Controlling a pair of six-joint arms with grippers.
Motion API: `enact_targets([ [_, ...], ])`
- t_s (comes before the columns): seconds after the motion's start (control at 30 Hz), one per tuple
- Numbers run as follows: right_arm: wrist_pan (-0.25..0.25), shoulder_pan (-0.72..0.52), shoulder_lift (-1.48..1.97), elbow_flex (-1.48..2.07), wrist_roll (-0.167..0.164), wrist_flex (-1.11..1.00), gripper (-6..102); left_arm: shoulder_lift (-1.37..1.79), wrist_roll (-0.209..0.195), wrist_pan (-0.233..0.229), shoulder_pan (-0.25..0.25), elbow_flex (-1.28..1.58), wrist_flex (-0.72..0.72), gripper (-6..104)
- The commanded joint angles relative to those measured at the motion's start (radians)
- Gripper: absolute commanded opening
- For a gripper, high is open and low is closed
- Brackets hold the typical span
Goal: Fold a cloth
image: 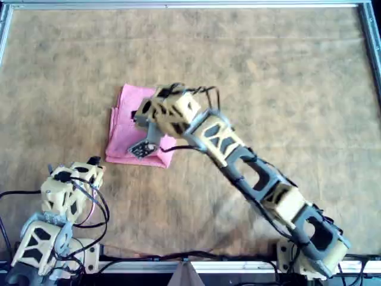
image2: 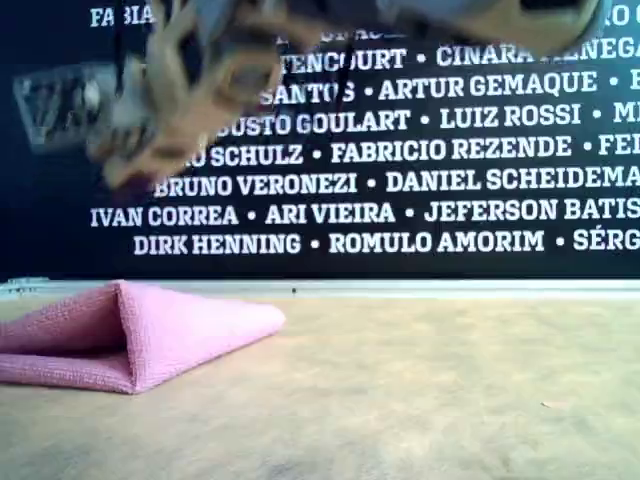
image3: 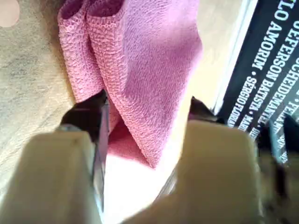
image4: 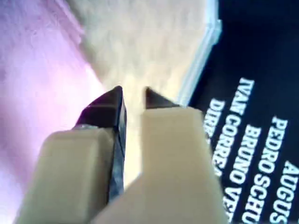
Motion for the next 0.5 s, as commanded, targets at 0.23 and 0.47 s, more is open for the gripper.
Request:
enact_targets([
  [0.23,-0.011,-0.140,0.244,-0.092,0.043,0.541,1,0.014,-0.009,-0.002,-0.009,-0.029,0.002,60],
  [0.47,0.003,-0.158,0.495,0.015,0.101,0.548,1,0.014,-0.002,-0.003,-0.009,-0.037,0.002,60],
])
